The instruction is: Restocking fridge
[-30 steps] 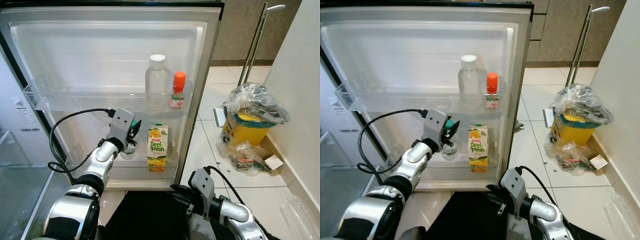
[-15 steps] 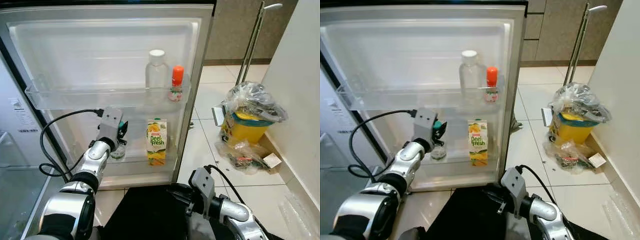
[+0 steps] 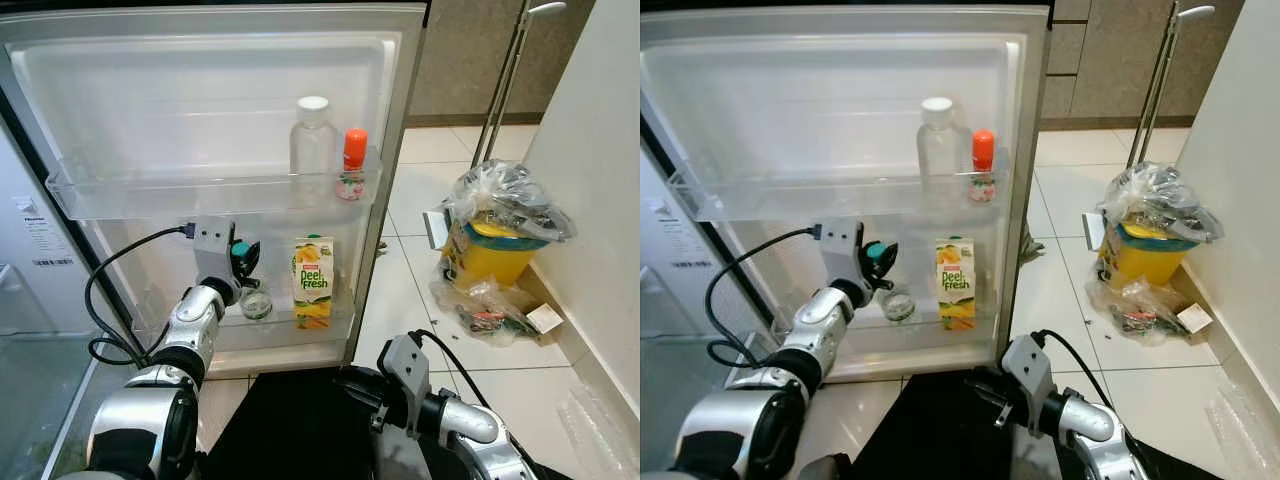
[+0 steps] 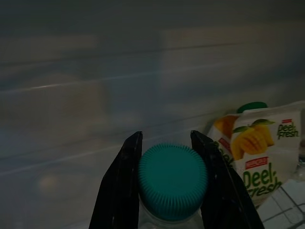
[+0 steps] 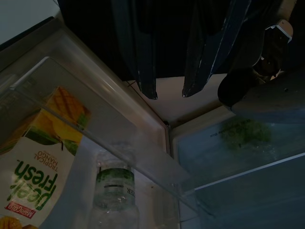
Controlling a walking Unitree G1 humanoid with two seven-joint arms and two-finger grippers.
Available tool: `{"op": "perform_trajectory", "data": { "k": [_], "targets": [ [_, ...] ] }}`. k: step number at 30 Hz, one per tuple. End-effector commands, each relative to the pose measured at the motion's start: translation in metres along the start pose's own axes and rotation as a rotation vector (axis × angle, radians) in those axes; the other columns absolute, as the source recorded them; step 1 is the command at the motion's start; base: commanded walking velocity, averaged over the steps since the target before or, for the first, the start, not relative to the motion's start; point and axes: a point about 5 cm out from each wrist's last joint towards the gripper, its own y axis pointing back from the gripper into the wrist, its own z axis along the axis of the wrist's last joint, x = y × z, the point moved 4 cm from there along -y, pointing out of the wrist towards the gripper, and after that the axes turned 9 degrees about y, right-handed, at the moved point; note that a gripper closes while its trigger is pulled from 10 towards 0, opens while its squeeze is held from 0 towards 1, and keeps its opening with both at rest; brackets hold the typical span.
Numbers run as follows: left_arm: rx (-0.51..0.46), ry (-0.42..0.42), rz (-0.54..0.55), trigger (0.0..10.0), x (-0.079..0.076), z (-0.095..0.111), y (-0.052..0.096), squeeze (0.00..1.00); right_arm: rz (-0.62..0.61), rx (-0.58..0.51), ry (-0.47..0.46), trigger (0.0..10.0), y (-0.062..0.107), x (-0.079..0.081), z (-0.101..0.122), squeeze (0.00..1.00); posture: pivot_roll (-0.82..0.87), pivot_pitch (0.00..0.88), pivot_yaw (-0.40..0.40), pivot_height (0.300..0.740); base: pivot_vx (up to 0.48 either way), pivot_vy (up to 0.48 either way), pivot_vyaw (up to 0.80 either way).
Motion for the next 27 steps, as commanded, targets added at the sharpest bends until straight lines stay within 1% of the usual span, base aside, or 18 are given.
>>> {"op": "perform_trajectory", "data": {
  "k": [1, 4, 7, 11, 12, 13, 21, 22, 25, 27],
  "targets": [
    [0.033, 0.004, -0.013, 10.0, -0.005, -0.009, 0.001, 0.0, 0.008, -0.003, -0.003, 10.0, -0.001, 0.002, 0.001, 0.0, -0.17, 0.083, 0.004, 0.48, 0.0, 0.0, 0.0],
    [0.06, -0.006, -0.031, 10.0, -0.01, -0.018, 0.003, 0.0, 0.007, -0.005, -0.002, 10.0, -0.002, 0.002, 0.002, 0.0, -0.17, 0.08, 0.004, 0.48, 0.0, 0.0, 0.0],
    [0.057, -0.004, -0.033, 10.0, -0.01, -0.017, 0.003, 0.0, 0.007, -0.005, -0.002, 10.0, -0.002, 0.002, 0.002, 0.0, -0.17, 0.079, 0.003, 0.48, 0.0, 0.0, 0.0],
    [0.024, -0.003, -0.038, 10.0, -0.01, -0.01, 0.001, 0.0, 0.006, -0.005, 0.0, 10.0, -0.002, 0.001, 0.002, 0.0, -0.17, 0.076, 0.004, 0.48, 0.0, 0.0, 0.0],
    [0.006, -0.001, -0.042, 10.0, -0.009, -0.006, 0.0, 0.18, 0.006, -0.006, 0.0, 10.0, -0.003, 0.001, 0.002, 0.0, -0.17, 0.073, 0.005, 0.48, 0.0, 0.0, 0.0],
    [-0.004, 0.003, -0.044, 10.0, -0.008, -0.003, 0.0, 1.0, 0.006, -0.007, 0.001, 10.0, -0.003, 0.0, 0.003, 0.0, -0.17, 0.07, 0.006, 0.48, 0.0, 0.0, 0.0],
    [-0.019, 0.005, -0.039, 10.0, -0.005, 0.001, 0.001, 1.0, 0.007, -0.009, 0.004, 10.0, -0.004, -0.001, 0.003, 0.0, -0.17, 0.063, 0.007, 0.48, 0.0, 0.0, 0.0],
    [-0.034, 0.005, -0.032, 10.0, -0.003, 0.003, 0.001, 1.0, 0.008, -0.01, 0.006, 10.0, -0.005, -0.001, 0.004, 0.0, -0.17, 0.059, 0.004, 0.48, 0.0, 0.0, 0.0],
    [-0.04, 0.005, -0.03, 10.0, -0.002, 0.004, 0.001, 1.0, 0.009, -0.01, 0.007, 10.0, -0.005, -0.002, 0.004, 0.0, -0.17, 0.059, 0.004, 0.48, 0.0, 0.0, 0.0],
    [-0.066, 0.013, -0.034, 10.0, -0.001, 0.01, 0.001, 1.0, 0.011, -0.009, 0.008, 10.0, -0.005, -0.002, 0.004, 0.0, -0.16, 0.054, 0.001, 0.48, 0.0, 0.0, 0.0]
  ]
}}
